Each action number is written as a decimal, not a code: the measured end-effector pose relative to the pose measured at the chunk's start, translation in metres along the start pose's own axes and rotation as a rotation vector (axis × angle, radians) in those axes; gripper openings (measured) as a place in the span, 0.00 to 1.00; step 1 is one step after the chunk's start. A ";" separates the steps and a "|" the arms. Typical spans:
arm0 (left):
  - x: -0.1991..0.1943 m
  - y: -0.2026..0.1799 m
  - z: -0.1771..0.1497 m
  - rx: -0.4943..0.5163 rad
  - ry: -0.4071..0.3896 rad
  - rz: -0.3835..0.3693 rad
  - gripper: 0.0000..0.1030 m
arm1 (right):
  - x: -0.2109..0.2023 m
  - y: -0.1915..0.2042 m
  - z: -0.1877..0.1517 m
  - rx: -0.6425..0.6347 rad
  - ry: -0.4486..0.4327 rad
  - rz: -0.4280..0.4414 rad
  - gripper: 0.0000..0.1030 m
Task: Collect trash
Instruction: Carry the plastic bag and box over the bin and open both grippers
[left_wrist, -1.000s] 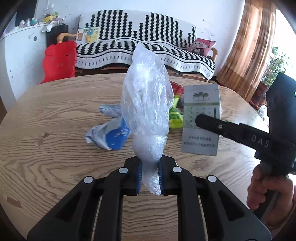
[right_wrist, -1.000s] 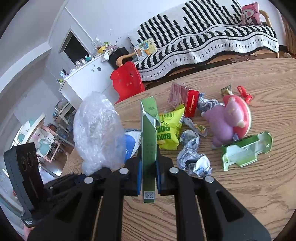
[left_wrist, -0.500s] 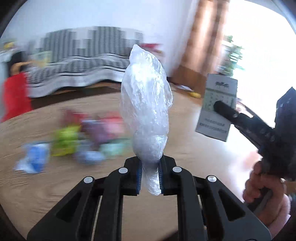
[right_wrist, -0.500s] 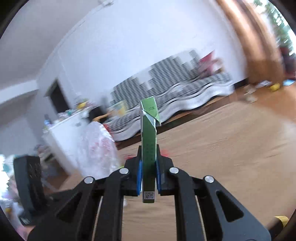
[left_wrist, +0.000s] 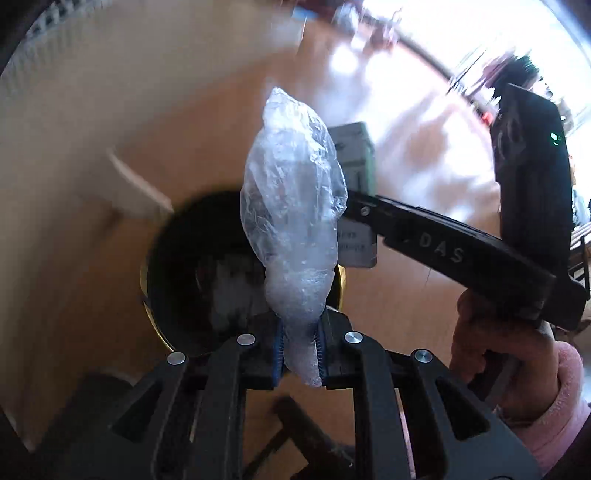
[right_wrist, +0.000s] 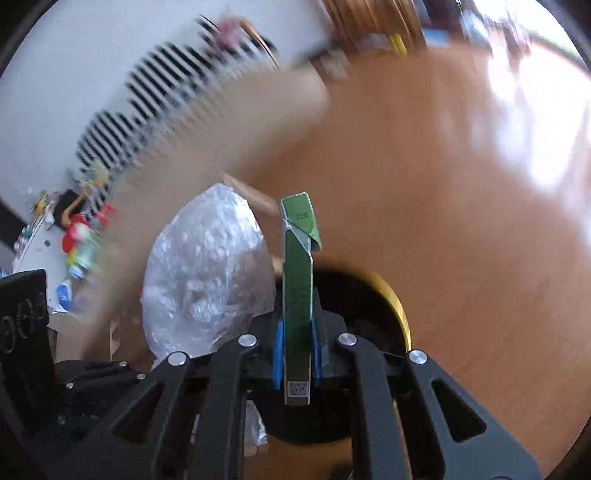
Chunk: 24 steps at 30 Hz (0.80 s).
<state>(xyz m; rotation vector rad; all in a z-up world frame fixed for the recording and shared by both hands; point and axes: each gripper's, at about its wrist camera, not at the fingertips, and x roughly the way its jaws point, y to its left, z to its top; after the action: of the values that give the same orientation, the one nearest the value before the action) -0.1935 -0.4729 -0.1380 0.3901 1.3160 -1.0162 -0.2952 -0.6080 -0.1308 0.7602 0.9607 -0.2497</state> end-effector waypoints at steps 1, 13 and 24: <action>0.014 0.002 -0.004 0.008 0.030 0.027 0.13 | 0.008 -0.006 -0.006 0.017 0.022 0.004 0.12; 0.031 0.023 -0.015 -0.035 0.064 0.034 0.12 | 0.023 -0.017 -0.015 0.066 0.040 0.018 0.12; 0.019 0.025 -0.027 -0.051 -0.062 0.049 0.94 | -0.014 -0.021 -0.010 0.138 -0.049 0.022 0.94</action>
<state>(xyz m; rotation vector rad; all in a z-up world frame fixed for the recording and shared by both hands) -0.1920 -0.4471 -0.1701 0.3475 1.2685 -0.9453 -0.3206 -0.6178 -0.1326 0.8872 0.8947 -0.3164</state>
